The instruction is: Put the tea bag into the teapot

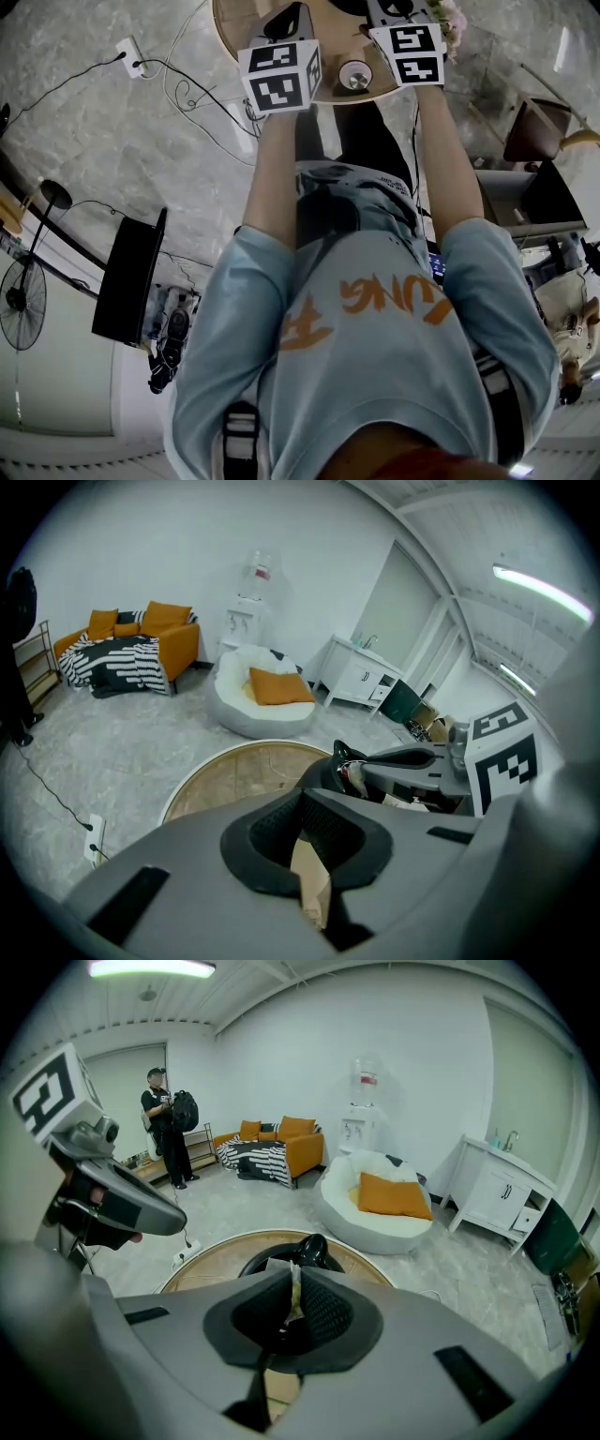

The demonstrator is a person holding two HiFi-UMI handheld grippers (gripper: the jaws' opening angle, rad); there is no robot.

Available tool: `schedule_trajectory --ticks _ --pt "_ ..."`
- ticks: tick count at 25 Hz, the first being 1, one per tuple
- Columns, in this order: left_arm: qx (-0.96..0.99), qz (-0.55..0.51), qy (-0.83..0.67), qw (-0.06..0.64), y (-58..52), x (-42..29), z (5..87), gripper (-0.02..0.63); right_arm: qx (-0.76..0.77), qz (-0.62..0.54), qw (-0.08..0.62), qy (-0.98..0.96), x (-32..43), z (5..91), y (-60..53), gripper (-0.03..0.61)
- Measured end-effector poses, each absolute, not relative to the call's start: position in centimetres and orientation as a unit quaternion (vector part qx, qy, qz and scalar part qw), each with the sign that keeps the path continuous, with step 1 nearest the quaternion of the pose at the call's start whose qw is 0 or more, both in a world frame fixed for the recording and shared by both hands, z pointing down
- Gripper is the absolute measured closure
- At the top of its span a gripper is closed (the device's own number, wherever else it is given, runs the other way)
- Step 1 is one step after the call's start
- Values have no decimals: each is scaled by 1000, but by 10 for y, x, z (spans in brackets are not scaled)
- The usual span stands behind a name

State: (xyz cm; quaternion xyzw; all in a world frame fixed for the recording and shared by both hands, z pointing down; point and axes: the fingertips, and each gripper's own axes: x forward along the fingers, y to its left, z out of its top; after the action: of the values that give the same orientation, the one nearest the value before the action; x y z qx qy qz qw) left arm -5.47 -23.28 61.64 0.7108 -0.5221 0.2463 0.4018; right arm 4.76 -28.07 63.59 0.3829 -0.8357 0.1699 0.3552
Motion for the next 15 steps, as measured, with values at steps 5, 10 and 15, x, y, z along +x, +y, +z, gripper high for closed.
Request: schedule_trajectory --ticks 5,10,15 --pt "712 246 -521 401 -232 -52 615 588 370 187 348 -841 46 636 -274 437" --pt "712 243 -523 401 -231 -51 616 588 373 195 343 -840 48 635 -269 433" --pt "712 241 -523 401 -226 -47 616 588 380 199 343 -836 57 635 -263 436"
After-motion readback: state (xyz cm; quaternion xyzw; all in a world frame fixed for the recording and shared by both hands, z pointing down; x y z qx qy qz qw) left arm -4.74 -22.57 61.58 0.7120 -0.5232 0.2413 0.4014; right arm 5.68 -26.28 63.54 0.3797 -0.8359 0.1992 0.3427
